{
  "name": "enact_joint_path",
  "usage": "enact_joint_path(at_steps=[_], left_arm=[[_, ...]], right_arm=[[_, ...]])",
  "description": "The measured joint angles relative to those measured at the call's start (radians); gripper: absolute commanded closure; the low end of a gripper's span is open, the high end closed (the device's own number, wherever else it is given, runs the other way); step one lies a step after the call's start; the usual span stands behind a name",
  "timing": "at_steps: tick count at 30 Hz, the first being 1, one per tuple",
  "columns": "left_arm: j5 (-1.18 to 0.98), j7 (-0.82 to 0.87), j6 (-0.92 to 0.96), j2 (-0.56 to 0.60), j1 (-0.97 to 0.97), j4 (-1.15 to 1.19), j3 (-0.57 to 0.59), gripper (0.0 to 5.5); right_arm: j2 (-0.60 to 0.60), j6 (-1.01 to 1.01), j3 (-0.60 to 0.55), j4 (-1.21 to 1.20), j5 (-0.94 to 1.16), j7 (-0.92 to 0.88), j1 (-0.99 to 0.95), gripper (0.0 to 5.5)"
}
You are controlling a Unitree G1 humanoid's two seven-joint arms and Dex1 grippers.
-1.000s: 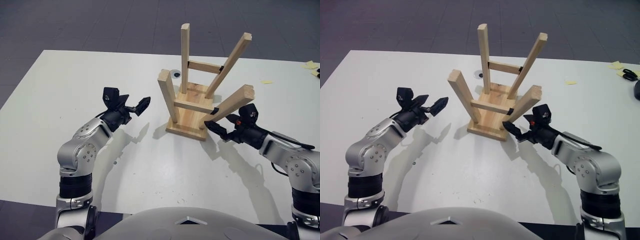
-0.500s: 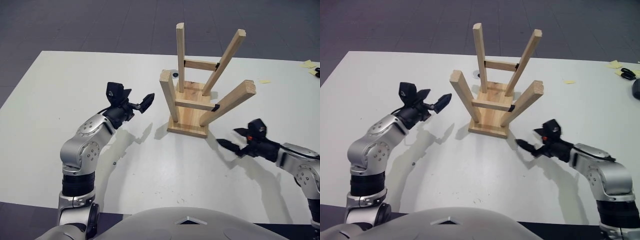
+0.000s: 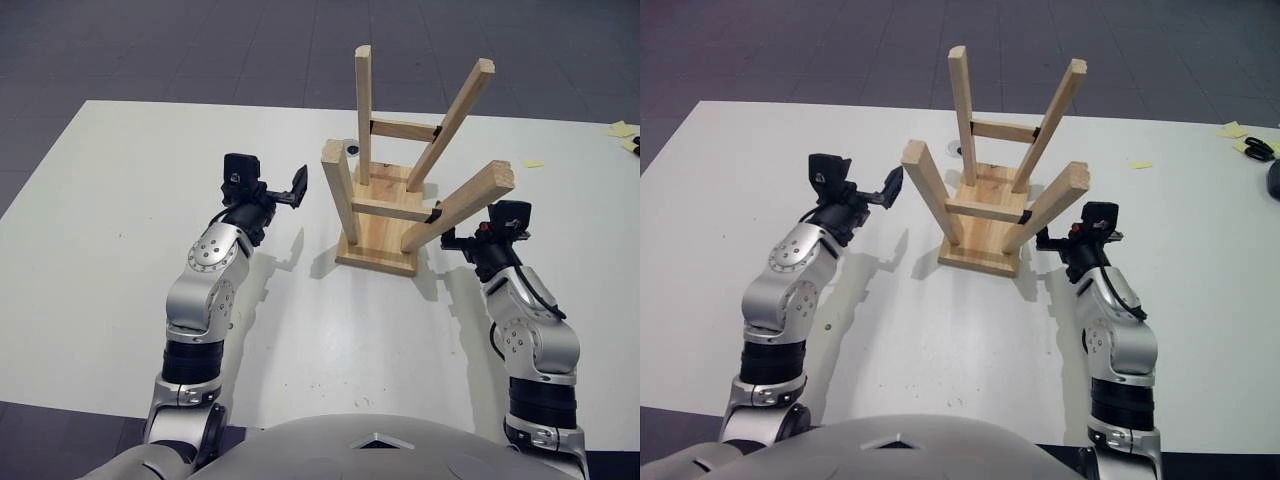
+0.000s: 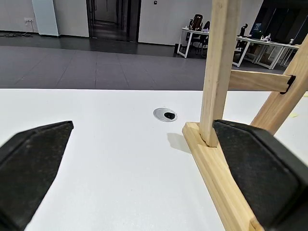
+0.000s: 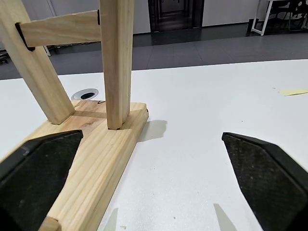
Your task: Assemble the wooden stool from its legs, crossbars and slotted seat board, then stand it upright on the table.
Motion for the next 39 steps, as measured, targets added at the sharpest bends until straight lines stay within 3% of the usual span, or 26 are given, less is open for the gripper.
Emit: enact_joint_path(at_steps=[9, 13, 15, 21, 33, 39], left_arm=[[0.114, 0.082, -0.07, 0.027, 0.051, -0.035, 0.085, 0.12], [0.111, 0.043, -0.057, -0.027, 0.069, -0.037, -0.012, 0.12], [0.069, -0.05, -0.004, -0.039, 0.061, -0.043, -0.1, 0.12], [0.057, -0.141, 0.117, 0.057, 0.026, -0.137, -0.143, 0.12], [0.078, -0.067, -0.017, 0.061, 0.063, 0.045, 0.068, 0.12], [0.045, -0.02, -0.075, 0.086, -0.1, 0.106, 0.237, 0.12]], right_arm=[[0.045, -0.037, -0.245, -0.059, 0.008, -0.193, 0.012, 0.1], [0.146, 0.06, -0.16, -0.112, 0.083, -0.213, -0.007, 0.1], [0.166, 0.165, -0.064, -0.139, 0.133, -0.184, -0.02, 0.1], [0.104, 0.301, -0.047, -0.216, 0.141, -0.18, -0.007, 0.1], [0.097, 0.301, -0.047, -0.208, 0.155, -0.136, -0.024, 0.1], [-0.063, 0.473, 0.123, -0.301, 0.33, 0.17, -0.023, 0.1]])
